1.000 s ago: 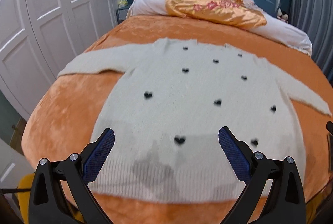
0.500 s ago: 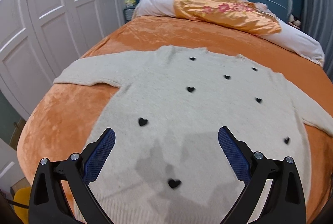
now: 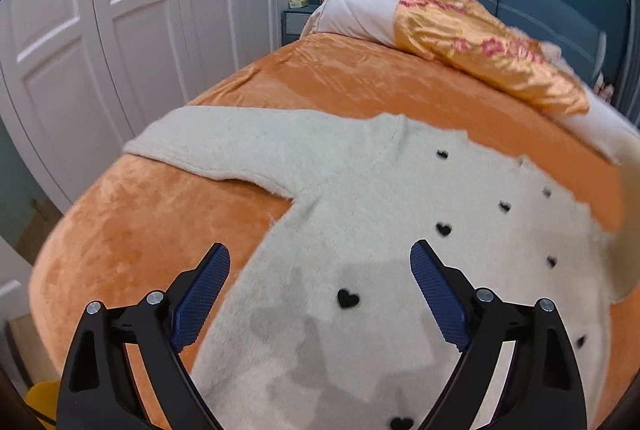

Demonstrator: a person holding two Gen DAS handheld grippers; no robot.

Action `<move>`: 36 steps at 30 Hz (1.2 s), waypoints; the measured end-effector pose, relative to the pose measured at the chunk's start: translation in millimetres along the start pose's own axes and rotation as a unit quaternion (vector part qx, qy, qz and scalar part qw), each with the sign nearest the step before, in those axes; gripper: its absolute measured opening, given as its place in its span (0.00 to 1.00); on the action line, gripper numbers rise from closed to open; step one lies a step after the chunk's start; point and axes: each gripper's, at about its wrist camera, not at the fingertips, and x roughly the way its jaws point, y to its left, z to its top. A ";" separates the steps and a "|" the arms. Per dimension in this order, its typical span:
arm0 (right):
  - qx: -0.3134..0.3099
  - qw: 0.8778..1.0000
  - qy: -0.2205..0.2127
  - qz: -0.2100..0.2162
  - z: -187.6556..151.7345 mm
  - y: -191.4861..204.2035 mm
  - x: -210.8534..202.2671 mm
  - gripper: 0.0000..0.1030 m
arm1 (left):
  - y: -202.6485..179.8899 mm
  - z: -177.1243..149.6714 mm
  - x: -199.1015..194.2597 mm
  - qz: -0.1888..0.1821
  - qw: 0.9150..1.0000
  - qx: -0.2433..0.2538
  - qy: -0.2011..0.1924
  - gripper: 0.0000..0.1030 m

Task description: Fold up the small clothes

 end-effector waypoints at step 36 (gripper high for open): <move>0.143 0.968 0.009 -0.205 -90.6 -105.9 -10.7 0.05 | -54.0 57.3 130.3 -0.161 0.981 -0.092 0.065 0.00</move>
